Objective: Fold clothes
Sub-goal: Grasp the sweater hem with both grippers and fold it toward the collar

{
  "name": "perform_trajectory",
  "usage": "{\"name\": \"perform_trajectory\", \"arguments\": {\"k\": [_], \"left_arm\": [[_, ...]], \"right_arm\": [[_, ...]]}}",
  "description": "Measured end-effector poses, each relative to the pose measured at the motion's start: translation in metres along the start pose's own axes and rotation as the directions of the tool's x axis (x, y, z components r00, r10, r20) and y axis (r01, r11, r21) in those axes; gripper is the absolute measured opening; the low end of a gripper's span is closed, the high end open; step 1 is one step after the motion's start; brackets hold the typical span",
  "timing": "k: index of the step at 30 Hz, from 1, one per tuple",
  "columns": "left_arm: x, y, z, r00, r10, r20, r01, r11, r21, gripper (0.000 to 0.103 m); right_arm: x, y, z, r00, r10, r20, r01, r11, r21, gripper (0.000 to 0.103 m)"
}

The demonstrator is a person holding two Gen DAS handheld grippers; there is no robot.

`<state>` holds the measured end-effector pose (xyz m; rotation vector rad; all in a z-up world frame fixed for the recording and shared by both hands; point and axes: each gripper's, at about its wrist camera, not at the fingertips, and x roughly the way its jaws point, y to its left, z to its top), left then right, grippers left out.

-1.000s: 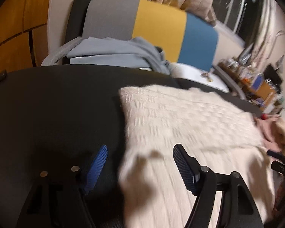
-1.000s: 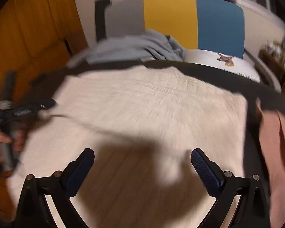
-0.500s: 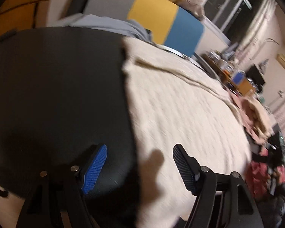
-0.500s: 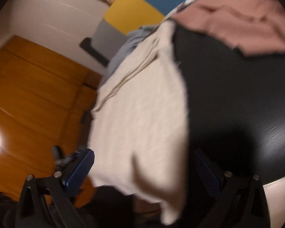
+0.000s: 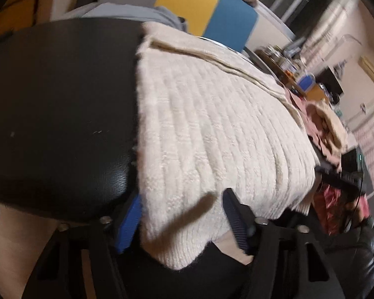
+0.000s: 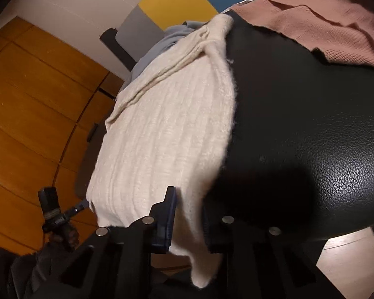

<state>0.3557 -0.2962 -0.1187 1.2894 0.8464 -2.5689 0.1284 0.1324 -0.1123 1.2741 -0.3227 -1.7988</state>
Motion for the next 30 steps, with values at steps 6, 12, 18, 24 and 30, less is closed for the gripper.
{"name": "perform_trajectory", "arguments": {"k": [6, 12, 18, 24, 30], "left_arm": [[0.002, 0.005, 0.005, 0.999, -0.038, -0.021, 0.036, 0.998, -0.058, 0.012], [0.005, 0.003, 0.009, 0.997, -0.072, -0.038, 0.069, 0.996, -0.061, 0.008], [-0.007, -0.004, 0.033, 0.971, -0.238, 0.003, 0.238, 0.969, -0.067, 0.008], [0.000, -0.015, 0.058, 0.967, -0.256, -0.003, 0.256, 0.966, -0.021, 0.009], [0.025, -0.019, 0.052, 0.984, -0.173, -0.029, 0.174, 0.985, 0.012, 0.010]], "right_arm": [[-0.004, -0.006, -0.008, 0.996, 0.090, 0.022, -0.091, 0.996, 0.027, 0.039], [0.001, 0.005, -0.009, 1.000, 0.015, -0.013, -0.015, 1.000, 0.015, 0.011], [0.001, 0.005, -0.007, 0.998, 0.058, -0.001, -0.058, 0.998, 0.032, 0.009], [0.017, -0.010, 0.005, 0.985, 0.167, -0.032, -0.164, 0.982, 0.090, 0.015], [0.018, 0.004, 0.001, 0.992, 0.109, -0.055, -0.113, 0.991, -0.072, 0.016]]}}
